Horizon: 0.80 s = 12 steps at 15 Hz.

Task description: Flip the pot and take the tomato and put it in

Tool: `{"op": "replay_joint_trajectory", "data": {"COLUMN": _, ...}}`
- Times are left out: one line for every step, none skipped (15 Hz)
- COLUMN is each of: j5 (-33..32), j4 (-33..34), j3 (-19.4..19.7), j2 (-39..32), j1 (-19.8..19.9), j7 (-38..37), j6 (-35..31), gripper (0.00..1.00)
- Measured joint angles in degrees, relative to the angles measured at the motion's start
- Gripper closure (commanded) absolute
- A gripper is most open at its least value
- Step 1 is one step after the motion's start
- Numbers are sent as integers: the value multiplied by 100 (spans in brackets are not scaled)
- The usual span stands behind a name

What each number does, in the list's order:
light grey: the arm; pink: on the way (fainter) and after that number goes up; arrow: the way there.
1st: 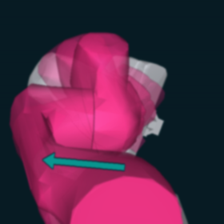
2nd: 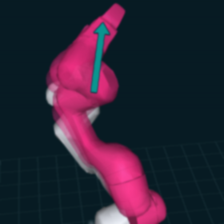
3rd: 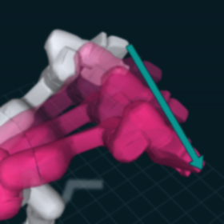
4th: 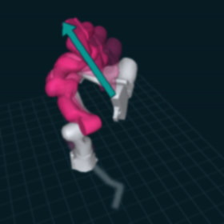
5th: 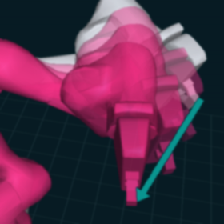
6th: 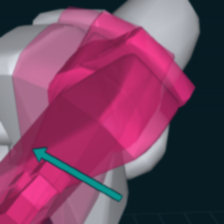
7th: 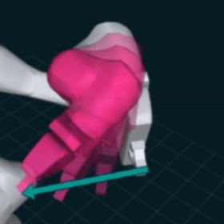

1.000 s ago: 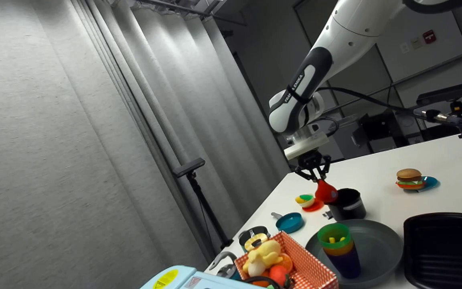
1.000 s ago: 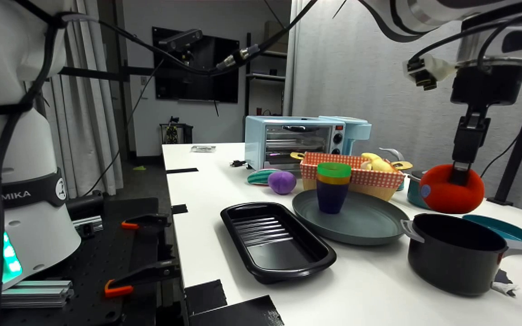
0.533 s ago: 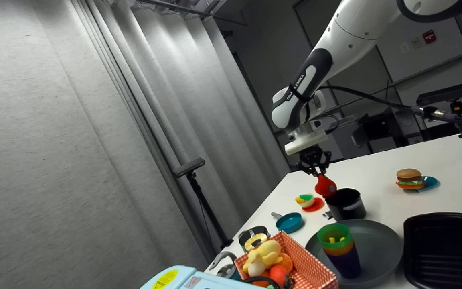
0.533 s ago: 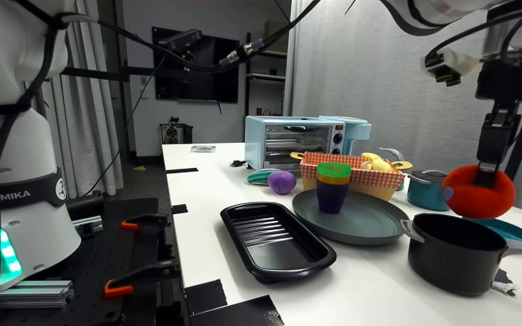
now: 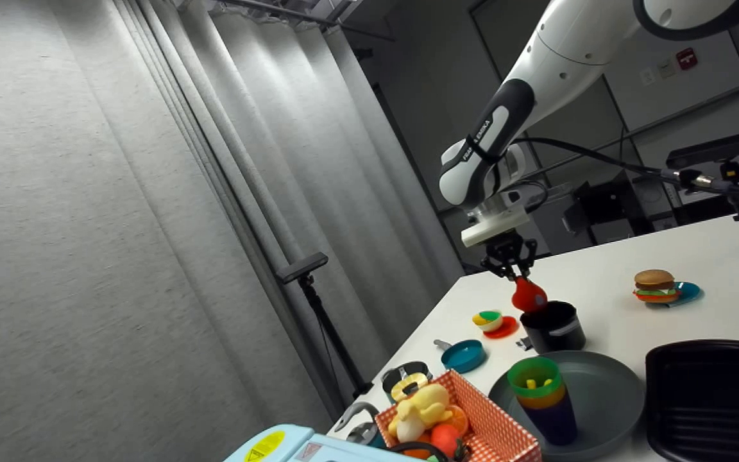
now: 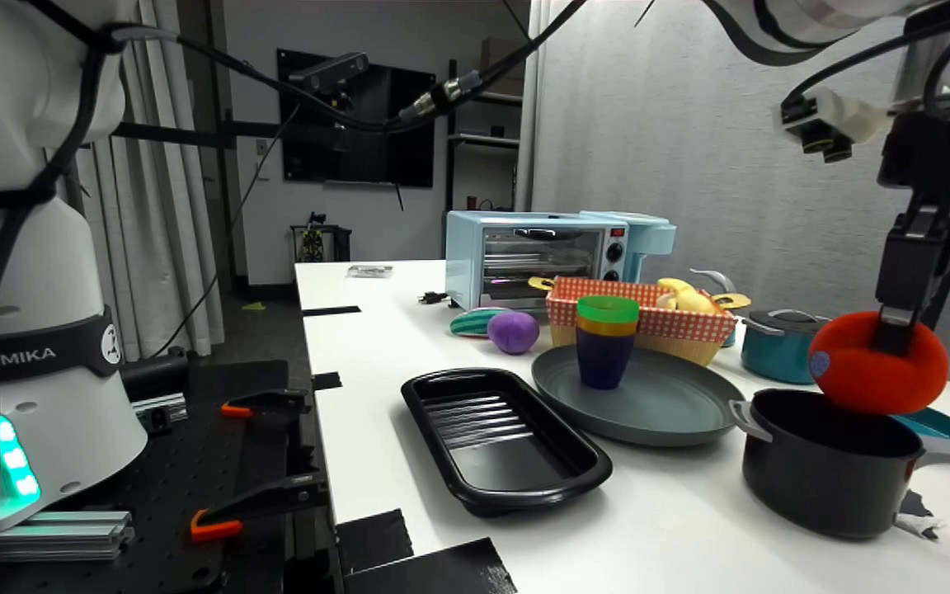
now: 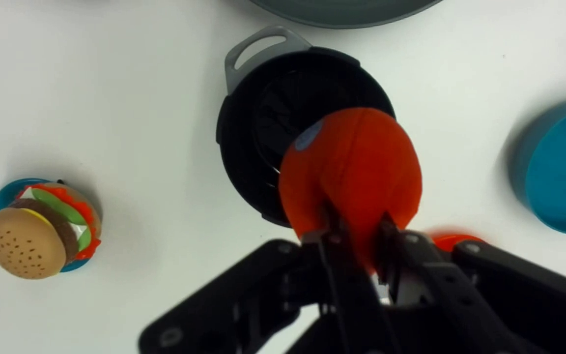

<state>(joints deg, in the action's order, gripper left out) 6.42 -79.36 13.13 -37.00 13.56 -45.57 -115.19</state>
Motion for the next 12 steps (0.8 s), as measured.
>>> {"op": "replay_joint_trajectory", "data": {"j5": 0, "j4": 0, "j3": 0, "j2": 0, "j1": 9, "j7": 0, "j6": 52, "gripper": 46}}
{"op": "replay_joint_trajectory", "data": {"j5": 0, "j4": 0, "j3": 1, "j2": 0, "j1": 16, "j7": 0, "j6": 92, "gripper": 37}}
{"op": "replay_joint_trajectory", "data": {"j5": 0, "j4": 0, "j3": 1, "j2": 0, "j1": 22, "j7": 0, "j6": 137, "gripper": 31}}
{"op": "replay_joint_trajectory", "data": {"j5": 0, "j4": 0, "j3": 1, "j2": 0, "j1": 25, "j7": 0, "j6": 171, "gripper": 21}}
{"op": "replay_joint_trajectory", "data": {"j5": 0, "j4": 0, "j3": 1, "j2": 0, "j1": 28, "j7": 0, "j6": 189, "gripper": 15}}
{"op": "replay_joint_trajectory", "data": {"j5": 0, "j4": 0, "j3": 1, "j2": 1, "j1": 30, "j7": 0, "j6": 197, "gripper": 8}}
{"op": "replay_joint_trajectory", "data": {"j5": 0, "j4": -1, "j3": 1, "j2": 3, "j1": 30, "j7": 1, "j6": 197, "gripper": 1}}
{"op": "replay_joint_trajectory", "data": {"j5": 0, "j4": -1, "j3": 1, "j2": 9, "j1": 30, "j7": 2, "j6": 197, "gripper": 0}}
{"op": "replay_joint_trajectory", "data": {"j5": 0, "j4": -1, "j3": 1, "j2": 20, "j1": 30, "j7": 4, "j6": 197, "gripper": 0}}
{"op": "replay_joint_trajectory", "data": {"j5": 0, "j4": -2, "j3": 1, "j2": 35, "j1": 30, "j7": 8, "j6": 197, "gripper": 0}}
{"op": "replay_joint_trajectory", "data": {"j5": 0, "j4": -3, "j3": 0, "j2": 54, "j1": 30, "j7": 13, "j6": 197, "gripper": 0}}
{"op": "replay_joint_trajectory", "data": {"j5": 0, "j4": -7, "j3": -1, "j2": 80, "j1": 30, "j7": 23, "j6": 197, "gripper": 0}}
